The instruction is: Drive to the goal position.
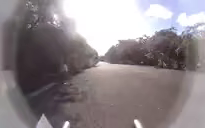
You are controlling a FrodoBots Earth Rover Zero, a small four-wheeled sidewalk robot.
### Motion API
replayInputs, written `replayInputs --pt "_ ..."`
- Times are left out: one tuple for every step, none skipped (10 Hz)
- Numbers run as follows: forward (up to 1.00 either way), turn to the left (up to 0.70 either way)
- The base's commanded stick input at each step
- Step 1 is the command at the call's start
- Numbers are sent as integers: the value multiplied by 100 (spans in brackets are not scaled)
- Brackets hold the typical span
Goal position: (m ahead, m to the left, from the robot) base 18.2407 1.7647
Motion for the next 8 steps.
replayInputs --pt "70 -33" --pt "70 -35" --pt "70 -35" --pt "70 -35" --pt "70 -24" --pt "70 -13" --pt "70 -3" --pt "70 0"
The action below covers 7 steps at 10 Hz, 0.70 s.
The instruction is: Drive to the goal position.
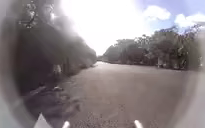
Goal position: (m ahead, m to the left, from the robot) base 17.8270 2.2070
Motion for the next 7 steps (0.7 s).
replayInputs --pt "70 0" --pt "70 0" --pt "70 0" --pt "70 0" --pt "70 0" --pt "70 0" --pt "70 0"
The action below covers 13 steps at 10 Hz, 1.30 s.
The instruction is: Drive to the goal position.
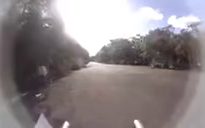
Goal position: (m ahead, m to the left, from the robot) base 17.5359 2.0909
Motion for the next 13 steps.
replayInputs --pt "70 0" --pt "70 0" --pt "70 0" --pt "70 0" --pt "70 0" --pt "70 0" --pt "70 0" --pt "70 0" --pt "70 0" --pt "70 0" --pt "70 0" --pt "70 0" --pt "70 0"
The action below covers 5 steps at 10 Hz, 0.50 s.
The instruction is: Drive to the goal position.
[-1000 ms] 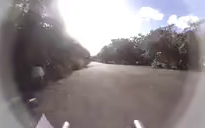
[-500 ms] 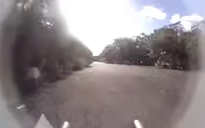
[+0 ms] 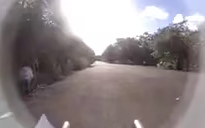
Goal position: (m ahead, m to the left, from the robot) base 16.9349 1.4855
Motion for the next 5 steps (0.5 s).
replayInputs --pt "70 0" --pt "70 0" --pt "70 0" --pt "70 0" --pt "70 0"
